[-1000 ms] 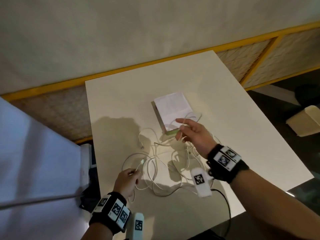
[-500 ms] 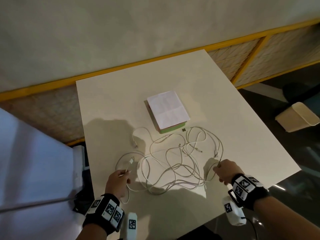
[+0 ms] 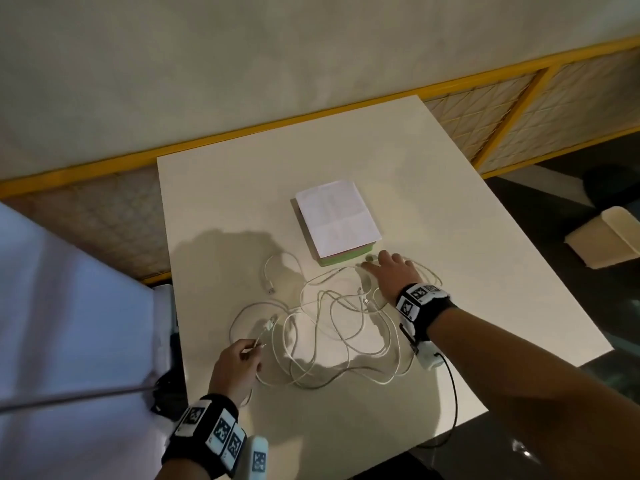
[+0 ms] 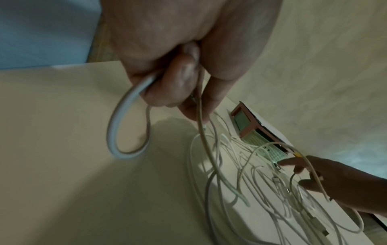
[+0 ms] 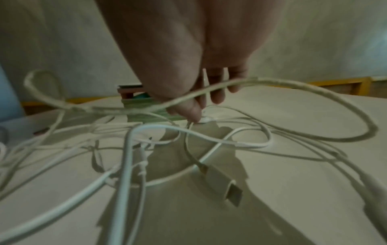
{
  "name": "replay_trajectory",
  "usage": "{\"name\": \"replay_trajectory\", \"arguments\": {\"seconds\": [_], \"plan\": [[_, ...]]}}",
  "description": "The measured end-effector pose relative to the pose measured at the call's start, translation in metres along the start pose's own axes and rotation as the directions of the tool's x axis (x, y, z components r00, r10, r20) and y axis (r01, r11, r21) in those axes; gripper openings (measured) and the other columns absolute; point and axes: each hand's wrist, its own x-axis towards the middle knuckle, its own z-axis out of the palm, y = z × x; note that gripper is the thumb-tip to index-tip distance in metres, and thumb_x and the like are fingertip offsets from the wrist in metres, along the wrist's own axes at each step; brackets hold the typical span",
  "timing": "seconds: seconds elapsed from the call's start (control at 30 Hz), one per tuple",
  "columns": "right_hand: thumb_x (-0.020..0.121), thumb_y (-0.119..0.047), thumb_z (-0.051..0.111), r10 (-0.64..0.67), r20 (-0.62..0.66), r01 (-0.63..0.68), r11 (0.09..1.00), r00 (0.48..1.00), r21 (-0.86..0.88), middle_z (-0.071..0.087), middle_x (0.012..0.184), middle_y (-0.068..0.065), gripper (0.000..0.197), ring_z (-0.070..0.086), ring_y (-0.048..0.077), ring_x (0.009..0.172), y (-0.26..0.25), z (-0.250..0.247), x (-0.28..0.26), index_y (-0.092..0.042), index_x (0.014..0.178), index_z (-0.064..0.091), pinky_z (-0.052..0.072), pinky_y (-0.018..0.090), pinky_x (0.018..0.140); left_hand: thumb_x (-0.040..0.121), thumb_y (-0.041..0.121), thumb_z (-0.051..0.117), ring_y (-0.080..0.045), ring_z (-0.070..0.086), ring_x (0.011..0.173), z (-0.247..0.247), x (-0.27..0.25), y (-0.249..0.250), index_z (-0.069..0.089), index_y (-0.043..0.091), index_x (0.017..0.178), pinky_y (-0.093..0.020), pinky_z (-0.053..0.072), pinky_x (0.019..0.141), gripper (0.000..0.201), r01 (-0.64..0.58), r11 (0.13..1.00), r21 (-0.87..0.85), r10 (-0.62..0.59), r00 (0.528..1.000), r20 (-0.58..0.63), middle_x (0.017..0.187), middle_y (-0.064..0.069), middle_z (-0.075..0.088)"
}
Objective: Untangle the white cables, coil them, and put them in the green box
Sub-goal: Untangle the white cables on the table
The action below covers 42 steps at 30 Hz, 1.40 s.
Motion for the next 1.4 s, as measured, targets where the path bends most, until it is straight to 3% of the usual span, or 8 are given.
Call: {"name": "replay_trajectory", "arguments": {"seconds": [0.27, 0.4, 0.63, 0.8, 0.9, 1.07, 1.27, 1.4], "plan": [[0.09, -0.021, 0.039, 0.143, -0.069, -0.158, 0.934, 0.987, -0.321, 0.053, 0.121, 0.007, 0.03, 0.045, 0.027, 0.114, 0.019, -0.024, -0.01, -0.018, 0.109, 0.062, 0.034, 0.04, 0.096, 0.092, 0.04, 0.052, -0.035, 0.058, 0.112, -0.018, -0.011, 0.011, 0.056, 0.009, 0.121, -0.037, 0.043, 0.089, 0.042, 0.079, 0.983, 0.163, -0.056, 0.989, -0.138, 0.116, -0.017, 0.064], [0.09, -0.025, 0.042, 0.281, -0.29, -0.243, 0.957, 0.915, 0.157, 0.065, 0.096, 0.016, 0.025, 0.06, 0.034, 0.092, 0.03, -0.052, -0.037, -0.009, 0.092, 0.062, 0.042, 0.038, 0.081, 0.097, 0.034, 0.041, -0.042, 0.05, 0.121, -0.046, -0.013, 0.026, 0.036, -0.001, 0.14, -0.043, 0.04, 0.096, 0.055, 0.14, 0.945, 0.295, -0.058, 0.961, -0.269, 0.134, -0.029, 0.052], [0.092, -0.019, 0.056, 0.404, -0.188, 0.16, 0.101, 0.896, 0.982, 0.057, 0.044, 0.0, 0.013, 0.049, 0.014, 0.042, -0.007, -0.062, -0.091, -0.018, 0.079, 0.057, 0.046, 0.031, 0.054, 0.098, 0.013, 0.041, -0.041, 0.058, 0.107, -0.061, -0.018, 0.039, 0.05, -0.004, 0.125, -0.042, 0.045, 0.087, 0.033, -0.016, 0.905, 0.425, 0.115, 0.971, -0.209, 0.115, -0.028, 0.063], [0.096, -0.015, 0.046, 0.248, -0.219, 0.236, -0.037, 0.944, 0.971, 0.044, 0.042, -0.006, 0.014, 0.033, 0.01, 0.041, -0.057, -0.066, -0.12, -0.015, 0.087, 0.057, 0.029, 0.018, 0.043, 0.093, 0.029, 0.057, -0.029, 0.06, 0.072, -0.063, -0.034, 0.061, 0.059, 0.002, 0.104, -0.026, 0.049, 0.065, 0.029, -0.06, 0.998, 0.01, 0.06, 0.962, -0.267, 0.08, -0.016, 0.062], [0.096, -0.012, 0.046, 0.003, -0.221, 0.221, 0.0, 0.975, 0.975, 0.049, 0.047, -0.005, 0.014, 0.036, 0.006, 0.04, -0.097, -0.053, -0.135, -0.019, 0.09, 0.057, 0.032, 0.017, 0.043, 0.091, 0.028, 0.061, -0.011, 0.033, 0.037, -0.044, -0.046, 0.079, 0.045, 0.014, 0.064, -0.021, 0.036, 0.036, 0.034, -0.029, 0.857, -0.515, 0.001, 0.999, -0.055, 0.044, 0.004, 0.035], [0.092, -0.016, 0.052, -0.201, -0.271, 0.332, 0.404, 0.941, 0.853, 0.062, 0.063, -0.011, 0.011, 0.056, 0.0, 0.053, -0.139, -0.024, -0.133, -0.019, 0.101, 0.058, 0.046, 0.018, 0.059, 0.087, 0.033, 0.061, -0.019, 0.039, 0.036, -0.008, -0.057, 0.096, 0.052, 0.004, 0.08, -0.025, 0.038, 0.037, 0.031, 0.084, 0.748, -0.658, 0.135, 0.952, 0.275, 0.051, -0.009, 0.037], [0.092, -0.03, 0.052, -0.248, -0.225, 0.328, 0.549, 0.942, 0.769, 0.053, 0.057, -0.012, 0.017, 0.048, 0.001, 0.048, -0.122, -0.008, -0.129, -0.017, 0.101, 0.055, 0.038, 0.019, 0.055, 0.099, 0.027, 0.043, -0.012, 0.043, 0.039, 0.0, -0.05, 0.086, 0.053, 0.007, 0.073, -0.023, 0.039, 0.041, 0.034, 0.06, 0.732, -0.679, 0.128, 0.967, 0.222, 0.05, -0.002, 0.043], [0.091, -0.035, 0.053, -0.239, -0.075, 0.22, 0.671, 0.968, 0.708, 0.042, 0.06, -0.012, 0.022, 0.041, 0.008, 0.053, -0.09, 0.003, -0.129, -0.019, 0.076, 0.054, 0.031, 0.021, 0.054, 0.1, 0.037, 0.035, -0.017, 0.064, 0.055, -0.023, -0.034, 0.089, 0.047, 0.016, 0.069, -0.034, 0.055, 0.056, 0.04, 0.092, 0.507, -0.857, 0.08, 0.985, 0.153, 0.049, 0.003, 0.056]]}}
